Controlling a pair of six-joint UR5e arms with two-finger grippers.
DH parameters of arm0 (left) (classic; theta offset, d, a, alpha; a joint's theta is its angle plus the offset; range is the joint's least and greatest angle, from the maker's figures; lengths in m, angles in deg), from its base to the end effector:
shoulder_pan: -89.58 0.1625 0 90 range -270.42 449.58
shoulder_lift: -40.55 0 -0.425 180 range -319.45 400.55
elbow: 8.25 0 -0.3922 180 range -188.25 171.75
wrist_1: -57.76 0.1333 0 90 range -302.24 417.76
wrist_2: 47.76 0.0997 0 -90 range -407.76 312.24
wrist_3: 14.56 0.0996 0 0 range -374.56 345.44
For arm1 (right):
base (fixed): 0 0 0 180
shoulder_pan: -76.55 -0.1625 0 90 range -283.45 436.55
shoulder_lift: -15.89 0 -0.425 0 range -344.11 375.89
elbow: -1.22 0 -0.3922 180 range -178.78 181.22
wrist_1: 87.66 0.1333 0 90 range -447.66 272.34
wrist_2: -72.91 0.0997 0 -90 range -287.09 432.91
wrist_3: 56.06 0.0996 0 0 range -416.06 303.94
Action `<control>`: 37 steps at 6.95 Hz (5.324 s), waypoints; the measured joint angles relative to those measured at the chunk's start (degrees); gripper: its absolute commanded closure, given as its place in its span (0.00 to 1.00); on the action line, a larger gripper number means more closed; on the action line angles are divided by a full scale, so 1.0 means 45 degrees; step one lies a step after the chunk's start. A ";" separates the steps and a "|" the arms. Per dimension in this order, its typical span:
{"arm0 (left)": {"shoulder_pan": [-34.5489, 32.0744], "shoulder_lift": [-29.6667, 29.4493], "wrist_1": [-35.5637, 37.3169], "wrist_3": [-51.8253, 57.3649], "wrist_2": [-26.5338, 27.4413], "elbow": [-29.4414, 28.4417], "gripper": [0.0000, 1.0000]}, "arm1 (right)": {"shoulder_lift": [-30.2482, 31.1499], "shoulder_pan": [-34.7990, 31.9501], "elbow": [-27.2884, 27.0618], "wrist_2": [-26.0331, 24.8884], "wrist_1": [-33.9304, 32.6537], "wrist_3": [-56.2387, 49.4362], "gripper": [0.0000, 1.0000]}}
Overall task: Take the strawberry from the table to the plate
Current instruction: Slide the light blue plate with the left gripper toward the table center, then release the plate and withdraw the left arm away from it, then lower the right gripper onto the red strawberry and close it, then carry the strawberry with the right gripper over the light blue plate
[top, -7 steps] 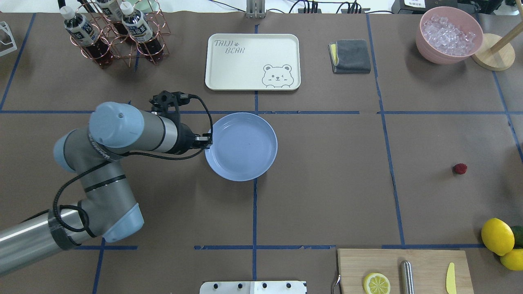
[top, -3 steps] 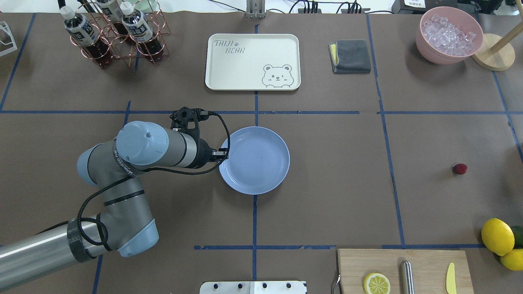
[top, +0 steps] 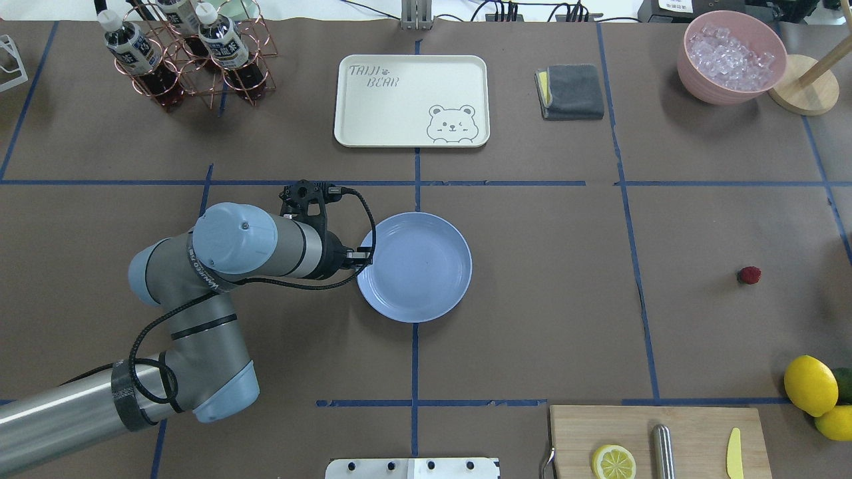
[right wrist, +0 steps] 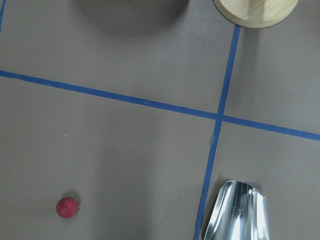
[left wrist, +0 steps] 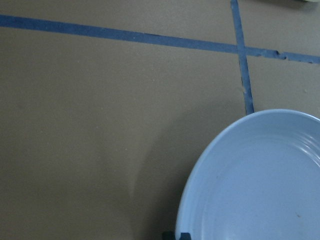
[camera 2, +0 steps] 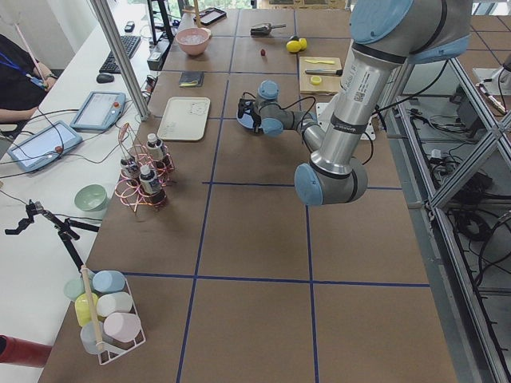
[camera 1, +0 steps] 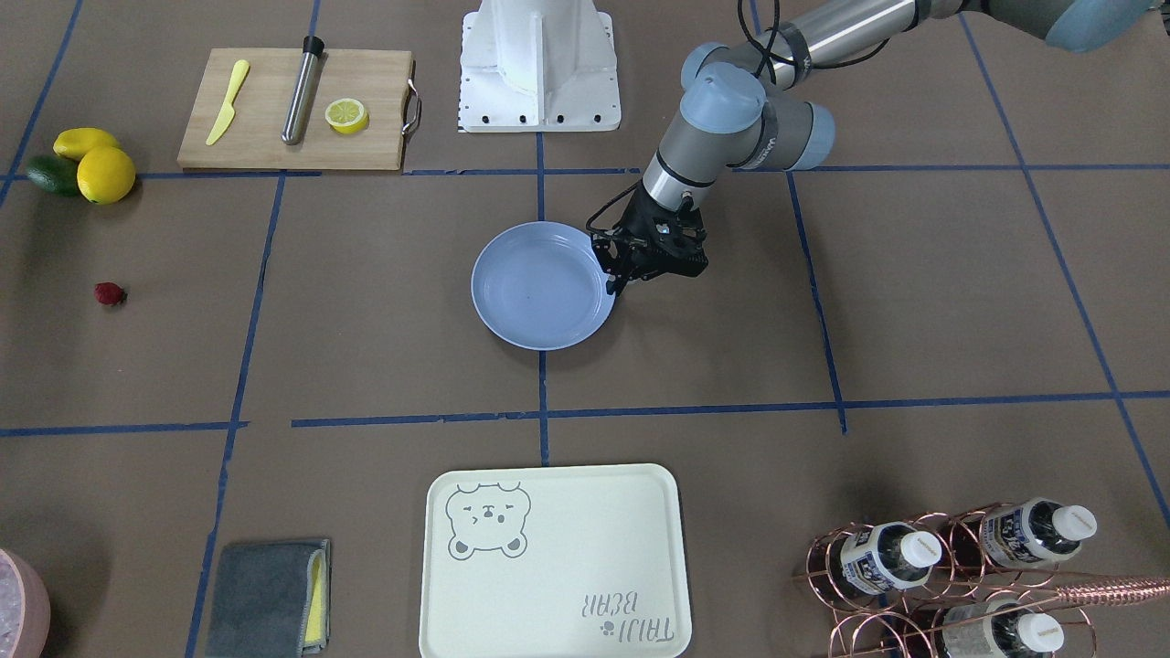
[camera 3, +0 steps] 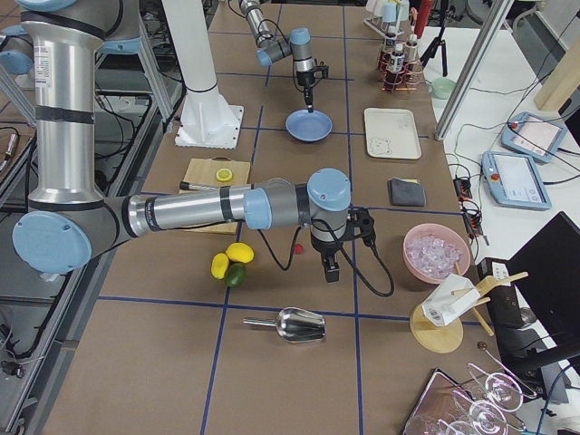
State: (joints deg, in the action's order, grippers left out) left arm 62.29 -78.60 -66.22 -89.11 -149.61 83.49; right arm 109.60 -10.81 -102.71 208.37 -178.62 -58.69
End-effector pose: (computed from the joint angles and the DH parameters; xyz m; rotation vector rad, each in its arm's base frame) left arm 0.5474 -0.4094 0.2835 0.2394 1.1171 -0.0666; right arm 0.0407 -0.4705 0.5699 0.1531 -0.7923 -0.1510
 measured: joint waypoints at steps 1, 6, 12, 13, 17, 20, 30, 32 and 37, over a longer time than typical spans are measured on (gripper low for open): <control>0.0013 -0.0010 -0.0011 -0.0006 -0.0003 -0.0042 0.24 | -0.0001 0.0000 -0.0004 -0.0004 0.0000 -0.0001 0.00; -0.1617 0.0689 0.1100 0.3176 -0.0948 0.1300 0.00 | -0.0270 0.0070 -0.0398 -0.0006 0.0333 -0.0001 0.00; -1.0923 0.4836 0.5957 1.4545 -0.5333 0.2030 0.00 | -0.0817 0.1203 -0.0799 0.0082 0.1412 0.0435 0.00; -1.1957 0.4844 0.7770 1.5745 -0.5605 0.1801 0.00 | -0.0883 0.1613 -0.1092 0.0043 0.1420 0.1144 0.00; -1.4520 0.7092 0.8387 1.9464 -0.6898 0.1280 0.00 | -0.0856 0.4514 -0.2294 -0.1633 0.1630 0.5378 0.00; -1.4603 0.7342 0.8146 1.9491 -0.7374 0.1378 0.00 | 0.0890 0.7035 -0.2069 -0.3502 0.5260 0.8634 0.01; -1.4600 0.7317 0.8116 1.9515 -0.7426 0.1508 0.00 | 0.1785 0.8641 0.1953 -0.4670 1.1346 0.9522 0.24; -1.4606 0.7317 0.8116 1.9516 -0.7426 0.1514 0.00 | 0.1805 0.8719 0.1921 -0.4741 1.1348 0.9452 1.00; -1.4600 0.7281 0.8116 1.9512 -0.7429 0.1547 0.00 | 0.1822 0.8790 0.1141 -0.4722 1.1270 0.9554 1.00</control>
State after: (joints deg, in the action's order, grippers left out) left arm -3.41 -45.84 -29.69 -1.30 -183.04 90.45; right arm 117.80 28.74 -97.58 187.12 -127.91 -15.70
